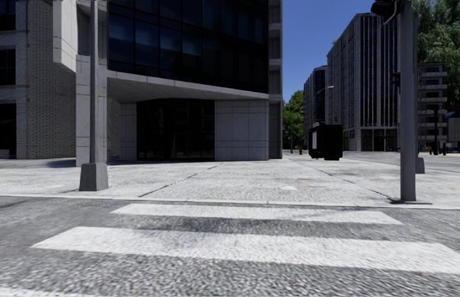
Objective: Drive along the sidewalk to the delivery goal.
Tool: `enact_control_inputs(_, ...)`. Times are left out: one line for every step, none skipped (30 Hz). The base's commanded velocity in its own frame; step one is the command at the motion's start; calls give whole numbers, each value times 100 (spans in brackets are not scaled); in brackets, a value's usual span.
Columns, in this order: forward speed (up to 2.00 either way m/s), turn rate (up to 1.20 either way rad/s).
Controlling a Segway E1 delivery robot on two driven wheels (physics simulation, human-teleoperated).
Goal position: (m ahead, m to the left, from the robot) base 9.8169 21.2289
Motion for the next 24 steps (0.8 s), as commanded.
enact_control_inputs(200, 0)
enact_control_inputs(200, 0)
enact_control_inputs(200, 0)
enact_control_inputs(200, 0)
enact_control_inputs(200, 0)
enact_control_inputs(200, 0)
enact_control_inputs(200, 0)
enact_control_inputs(200, 0)
enact_control_inputs(200, 0)
enact_control_inputs(200, 0)
enact_control_inputs(200, 0)
enact_control_inputs(200, 0)
enact_control_inputs(200, 0)
enact_control_inputs(200, 0)
enact_control_inputs(200, 0)
enact_control_inputs(200, 0)
enact_control_inputs(200, 0)
enact_control_inputs(200, 0)
enact_control_inputs(200, 0)
enact_control_inputs(200, 0)
enact_control_inputs(200, 0)
enact_control_inputs(200, 0)
enact_control_inputs(200, 0)
enact_control_inputs(200, 0)
